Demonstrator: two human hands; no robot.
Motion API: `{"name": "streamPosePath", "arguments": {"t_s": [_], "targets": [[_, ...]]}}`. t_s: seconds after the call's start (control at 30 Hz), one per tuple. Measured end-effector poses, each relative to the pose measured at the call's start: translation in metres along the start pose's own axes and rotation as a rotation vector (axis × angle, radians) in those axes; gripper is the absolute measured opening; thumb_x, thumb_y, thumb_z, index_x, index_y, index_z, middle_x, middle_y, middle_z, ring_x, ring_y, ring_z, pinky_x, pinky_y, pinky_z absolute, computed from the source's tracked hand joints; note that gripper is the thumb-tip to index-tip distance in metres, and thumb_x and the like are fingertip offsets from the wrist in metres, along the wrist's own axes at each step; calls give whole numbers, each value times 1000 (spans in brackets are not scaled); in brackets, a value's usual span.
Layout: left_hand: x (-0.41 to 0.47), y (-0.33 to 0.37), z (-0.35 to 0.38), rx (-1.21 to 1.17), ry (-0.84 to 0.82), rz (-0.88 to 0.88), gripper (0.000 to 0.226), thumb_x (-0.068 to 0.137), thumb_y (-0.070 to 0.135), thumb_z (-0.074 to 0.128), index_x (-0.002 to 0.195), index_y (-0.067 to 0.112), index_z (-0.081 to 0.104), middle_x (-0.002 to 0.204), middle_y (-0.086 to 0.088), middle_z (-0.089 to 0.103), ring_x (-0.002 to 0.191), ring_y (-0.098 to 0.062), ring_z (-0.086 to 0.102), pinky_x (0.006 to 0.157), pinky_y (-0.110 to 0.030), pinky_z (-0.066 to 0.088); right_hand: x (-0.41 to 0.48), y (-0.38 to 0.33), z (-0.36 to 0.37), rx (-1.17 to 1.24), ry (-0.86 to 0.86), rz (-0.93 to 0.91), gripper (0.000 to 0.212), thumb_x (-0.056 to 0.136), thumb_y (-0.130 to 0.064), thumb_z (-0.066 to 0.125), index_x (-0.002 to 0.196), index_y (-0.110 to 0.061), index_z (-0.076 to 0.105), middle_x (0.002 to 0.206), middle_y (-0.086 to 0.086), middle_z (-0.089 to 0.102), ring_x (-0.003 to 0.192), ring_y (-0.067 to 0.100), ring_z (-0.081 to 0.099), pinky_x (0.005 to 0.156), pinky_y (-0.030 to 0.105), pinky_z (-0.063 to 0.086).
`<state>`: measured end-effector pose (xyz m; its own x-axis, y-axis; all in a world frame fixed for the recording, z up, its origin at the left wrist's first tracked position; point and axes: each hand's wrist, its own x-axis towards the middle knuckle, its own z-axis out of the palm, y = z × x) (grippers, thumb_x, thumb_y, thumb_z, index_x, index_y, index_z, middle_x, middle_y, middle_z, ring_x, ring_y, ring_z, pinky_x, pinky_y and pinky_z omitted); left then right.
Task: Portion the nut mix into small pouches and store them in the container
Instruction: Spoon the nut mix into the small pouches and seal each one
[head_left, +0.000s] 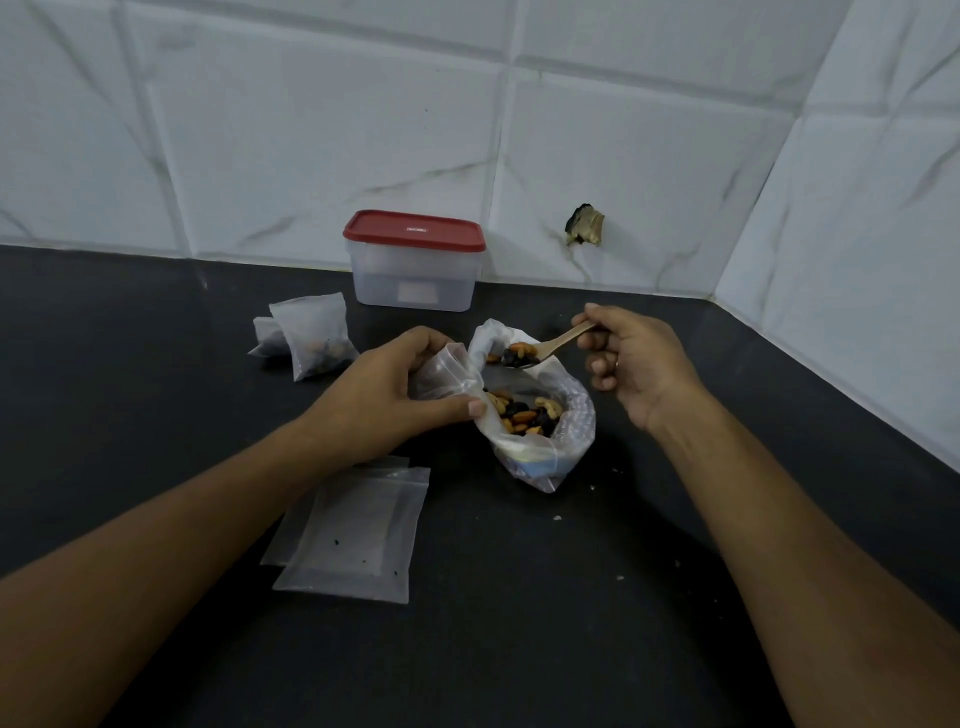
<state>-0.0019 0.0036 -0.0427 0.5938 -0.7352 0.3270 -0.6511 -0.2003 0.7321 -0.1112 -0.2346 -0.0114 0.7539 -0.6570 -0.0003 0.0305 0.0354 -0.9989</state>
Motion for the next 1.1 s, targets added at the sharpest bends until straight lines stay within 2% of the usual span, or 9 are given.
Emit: {"name": "streamPosePath", "arguments": {"t_s": [0.3,0.5,0.63,0.73,0.87,1.0,1.1], "targets": [[0,-2,1,-26,0,-6,68,69,60,76,127,33,56,109,14,70,98,1,68,88,-30,60,-13,-6,13,37,-149,-43,20,100,-28,65,96,-10,73,71,-1,67,46,7,43,42,19,27],[1,-1,1,-19,-9,-4,67,70,61,75,127,34,55,106,12,69,91,0,67,77,-23,56,-23,-6,23,-52,-234,-142,19,100,-28,65,97,-11,74,78,5,74,46,10,44,41,19,29],[1,-3,2,-31,-8,-4,65,73,56,78,129,33,54,111,11,69,97,-4,68,87,-33,60,-28,-4,30,-161,-313,-222,15,100,-25,66,100,-12,74,86,9,76,45,12,46,41,19,32],[1,-4,4,-54,12,6,63,75,52,79,129,31,55,112,12,69,98,-1,68,87,-31,60,-30,-2,32,-242,-381,-250,18,99,-23,68,109,-8,72,87,8,77,47,12,49,41,19,34],[0,-6,6,-91,58,1,58,76,52,80,125,32,57,110,10,71,97,-5,70,87,-34,61,-31,0,35,-284,-475,-244,14,99,-15,68,111,-9,72,91,9,76,51,13,50,41,19,35],[1,-6,9,-109,75,-11,55,79,48,80,125,31,56,109,9,70,96,-5,69,85,-33,61,-32,0,36,-300,-505,-229,13,96,-8,67,108,-8,72,80,3,71,52,11,49,42,19,35],[1,-6,8,-110,74,-14,55,79,48,80,125,31,56,110,9,71,96,-4,69,86,-32,61,-31,-2,34,-231,-448,-251,14,98,-11,66,110,-8,72,89,9,74,52,12,50,41,19,35]]}}
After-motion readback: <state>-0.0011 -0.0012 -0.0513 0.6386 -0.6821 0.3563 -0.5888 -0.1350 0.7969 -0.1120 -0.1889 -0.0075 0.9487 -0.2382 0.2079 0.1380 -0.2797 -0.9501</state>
